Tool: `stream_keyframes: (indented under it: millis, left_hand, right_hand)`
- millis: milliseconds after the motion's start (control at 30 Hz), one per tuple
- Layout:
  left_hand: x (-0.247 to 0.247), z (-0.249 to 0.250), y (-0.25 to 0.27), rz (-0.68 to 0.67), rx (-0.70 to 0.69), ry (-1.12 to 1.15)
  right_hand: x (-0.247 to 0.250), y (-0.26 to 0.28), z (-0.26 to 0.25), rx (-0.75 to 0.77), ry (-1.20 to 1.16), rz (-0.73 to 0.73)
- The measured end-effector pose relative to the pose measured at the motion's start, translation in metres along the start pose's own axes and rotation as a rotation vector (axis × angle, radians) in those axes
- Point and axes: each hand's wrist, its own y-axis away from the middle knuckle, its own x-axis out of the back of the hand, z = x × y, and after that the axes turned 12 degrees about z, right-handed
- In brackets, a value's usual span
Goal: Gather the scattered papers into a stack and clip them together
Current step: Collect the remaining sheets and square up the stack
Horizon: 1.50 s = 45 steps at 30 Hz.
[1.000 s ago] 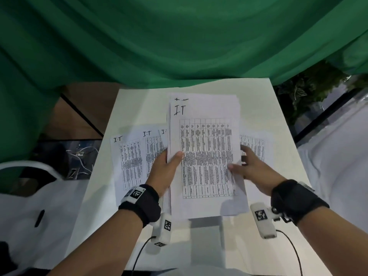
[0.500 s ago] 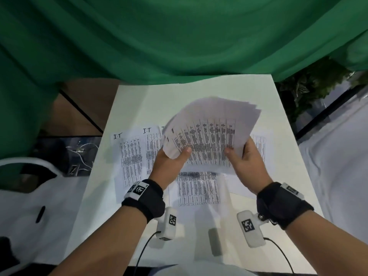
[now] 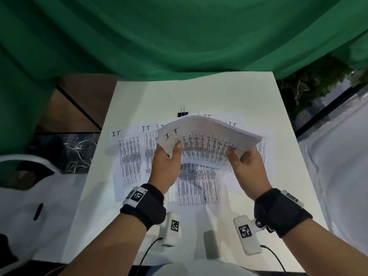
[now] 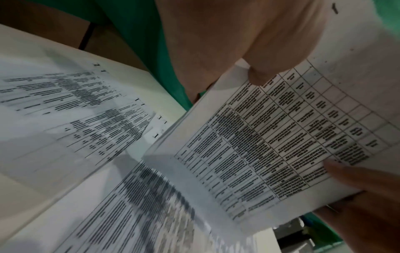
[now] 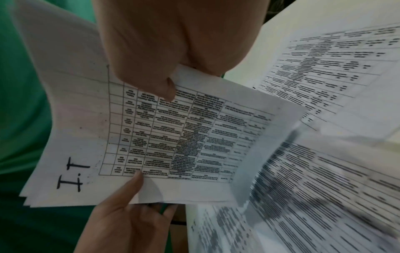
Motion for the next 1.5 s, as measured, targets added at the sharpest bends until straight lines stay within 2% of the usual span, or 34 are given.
stream_keyframes:
  millis: [133,200,333,500,567,633,700,800,900,933,967,1033,1100,1167,1267,1400,1500]
  left_hand:
    - [-0.005,-0.016,0.006,-0.041,0.099,-0.071]
    - [-0.009,-0.019,0.005,-0.066,0.101,-0.099]
    - [-0.01,-0.013,-0.002,-0.048,0.112,-0.116]
    - [0.006,0.002,-0.009,-0.063,-0.013,-0.131]
    - [0.018,0.009,-0.013,-0.132,-0.006,-0.118]
    - [0.03,0.009,-0.014,-0.255,0.064,-0.153]
    - [0.04,-0.001,-0.015,-0.315,0.082,-0.226]
    - [0.046,-0.02,-0.014,-0.226,0.126,-0.244]
    - [0.059,-0.039,-0.013,-0.104,0.182,-0.217]
    - [0.065,-0.047,-0.013,-0.058,0.208,-0.197]
    - [0.073,-0.053,-0.013,-0.013,0.238,-0.167]
    - [0.087,-0.062,-0.012,0.049,0.283,-0.138]
    - [0.1,-0.071,-0.011,0.073,0.308,-0.126]
    - [0.112,-0.081,-0.008,0.095,0.347,-0.075]
    - [0.125,-0.094,-0.006,0.141,0.389,-0.008]
    - [0.132,-0.1,-0.008,0.154,0.371,-0.019]
    - [0.134,-0.094,-0.014,0.148,0.352,-0.068]
  right_hand:
    - [-0.007,0.003,0.02,-0.011,0.144,-0.067]
    - [-0.012,0.004,0.02,-0.013,0.161,-0.072]
    - [-0.018,-0.007,0.011,-0.044,0.131,-0.019]
    - [-0.013,-0.029,-0.005,-0.078,0.088,-0.003]
    - [-0.009,-0.039,-0.015,-0.113,0.032,-0.044]
    - [-0.007,-0.046,-0.018,-0.22,-0.048,-0.103]
    - [-0.009,-0.05,-0.013,-0.321,-0.077,-0.165]
    - [-0.02,-0.044,0.005,-0.356,-0.013,-0.229]
    - [-0.034,-0.031,0.038,-0.484,0.022,-0.144]
    - [-0.038,-0.027,0.052,-0.497,0.133,-0.106]
    - [-0.04,-0.022,0.065,-0.465,0.341,-0.103]
    - [-0.043,-0.01,0.09,-0.331,0.848,-0.166]
    - [-0.046,0.004,0.104,-0.217,1.124,-0.236]
    - [-0.052,0.015,0.113,-0.166,1.173,-0.27]
    - [-0.059,0.018,0.12,-0.191,1.057,-0.222]
    - [-0.054,0.014,0.121,-0.139,1.103,-0.213]
    - [-0.044,0.007,0.128,-0.209,0.946,-0.195]
